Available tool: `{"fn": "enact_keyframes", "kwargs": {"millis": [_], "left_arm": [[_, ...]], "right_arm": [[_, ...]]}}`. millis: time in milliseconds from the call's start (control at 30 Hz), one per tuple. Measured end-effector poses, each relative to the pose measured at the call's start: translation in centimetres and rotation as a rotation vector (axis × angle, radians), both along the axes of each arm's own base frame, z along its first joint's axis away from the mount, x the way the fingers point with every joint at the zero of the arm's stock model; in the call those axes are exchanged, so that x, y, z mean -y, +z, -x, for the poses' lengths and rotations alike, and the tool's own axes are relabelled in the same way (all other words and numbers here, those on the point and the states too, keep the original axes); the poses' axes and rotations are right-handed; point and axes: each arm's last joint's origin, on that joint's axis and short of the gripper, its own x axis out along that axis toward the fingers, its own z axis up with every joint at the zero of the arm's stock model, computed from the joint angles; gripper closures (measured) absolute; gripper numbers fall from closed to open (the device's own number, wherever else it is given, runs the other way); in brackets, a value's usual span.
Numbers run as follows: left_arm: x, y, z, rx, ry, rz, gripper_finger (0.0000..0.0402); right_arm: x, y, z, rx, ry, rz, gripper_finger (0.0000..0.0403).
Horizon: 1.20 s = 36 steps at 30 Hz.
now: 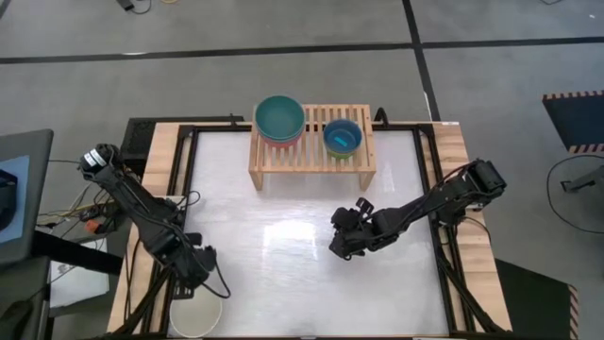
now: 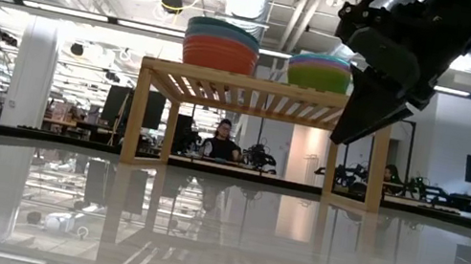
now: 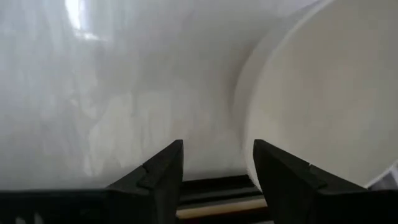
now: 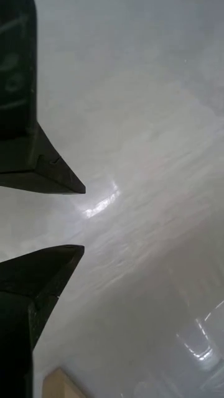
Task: Place and stack bowls onto a shelf
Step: Stack the white bowl on top of the green bowl on the shelf
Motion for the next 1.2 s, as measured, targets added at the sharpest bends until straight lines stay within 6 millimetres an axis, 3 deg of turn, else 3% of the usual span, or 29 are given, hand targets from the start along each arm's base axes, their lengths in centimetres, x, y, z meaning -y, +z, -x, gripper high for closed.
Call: {"fn": "enact_keyframes", "kwargs": {"millis": [233,500,633,833,1033,1200], "left_arm": [[0.2,0.0,-0.2,0.062,-0.011,-0.009,0.0223],[0.5,-2.1,0.2,0.032,-0.016,0.013,0.0228],[0.5,-2.1,0.1,0.049,-0.038,0.013,0.0269],[-0.2,-2.1,-0.5,0.070,-0.016,-0.017,0.0387],[-1.5,-1.8,-2.0,0.237,-0.001,-0.161,0.0399],[-3.2,0.6,-4.1,0.387,0.040,-0.229,0.0400]], "right_arm": [[0.7,0.0,-0.2,0.000,-0.021,-0.002,0.0235],[0.1,0.0,0.0,-0.002,-0.002,-0.005,0.0235],[0.0,0.0,0.0,-0.006,0.003,-0.003,0.0235],[0.0,0.0,0.0,-0.006,0.003,-0.003,0.0235],[0.1,-0.1,0.2,-0.022,0.004,0.004,0.0235],[0.1,-0.1,0.4,-0.044,0.004,0.012,0.0235]]}}
